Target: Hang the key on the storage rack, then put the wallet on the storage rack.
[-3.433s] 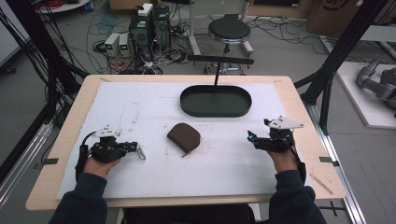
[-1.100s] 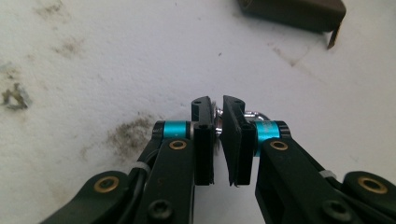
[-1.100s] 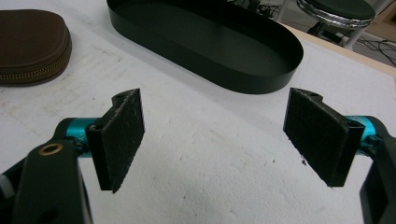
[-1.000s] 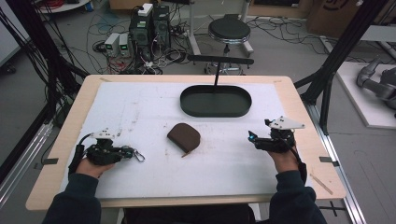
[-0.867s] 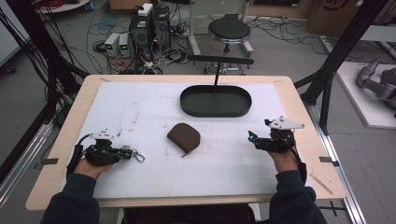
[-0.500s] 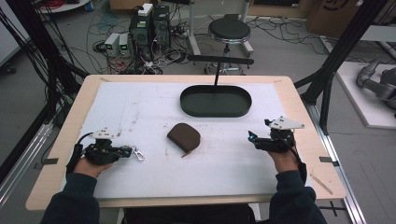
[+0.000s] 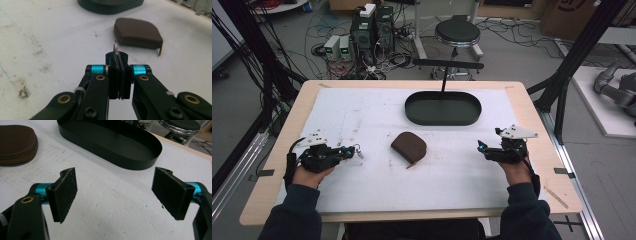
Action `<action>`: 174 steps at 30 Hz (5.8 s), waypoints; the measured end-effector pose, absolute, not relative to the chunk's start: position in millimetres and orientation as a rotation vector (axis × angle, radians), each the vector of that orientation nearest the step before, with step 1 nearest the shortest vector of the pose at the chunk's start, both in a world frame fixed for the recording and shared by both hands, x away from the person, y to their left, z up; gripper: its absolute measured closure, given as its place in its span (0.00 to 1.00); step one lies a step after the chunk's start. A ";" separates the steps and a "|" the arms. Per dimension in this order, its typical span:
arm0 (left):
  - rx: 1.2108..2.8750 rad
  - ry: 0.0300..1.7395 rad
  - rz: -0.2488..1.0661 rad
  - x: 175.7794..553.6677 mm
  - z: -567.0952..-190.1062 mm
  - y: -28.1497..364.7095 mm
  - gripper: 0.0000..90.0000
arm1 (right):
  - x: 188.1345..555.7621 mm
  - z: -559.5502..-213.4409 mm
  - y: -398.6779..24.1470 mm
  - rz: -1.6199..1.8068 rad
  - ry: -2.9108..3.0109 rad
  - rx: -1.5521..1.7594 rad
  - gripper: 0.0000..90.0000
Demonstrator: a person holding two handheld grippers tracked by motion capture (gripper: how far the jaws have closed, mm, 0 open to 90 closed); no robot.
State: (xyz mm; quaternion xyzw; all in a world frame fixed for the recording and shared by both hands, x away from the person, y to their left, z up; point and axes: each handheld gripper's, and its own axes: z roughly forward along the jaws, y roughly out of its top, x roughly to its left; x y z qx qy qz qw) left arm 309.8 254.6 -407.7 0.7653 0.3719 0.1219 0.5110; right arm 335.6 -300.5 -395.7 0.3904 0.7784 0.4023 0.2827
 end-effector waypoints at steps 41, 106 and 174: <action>1.765 0.725 0.335 436.2 -322.2 125.6 0.98 | 340.1 -394.1 -318.8 1.145 2.026 1.086 0.23; 1.663 0.933 0.446 462.7 -350.3 141.9 0.22 | 336.7 -400.7 -316.6 1.141 2.056 1.088 0.23; 1.592 1.045 0.644 322.1 -424.5 282.7 0.23 | 366.3 -439.2 -66.5 0.911 2.450 0.568 0.23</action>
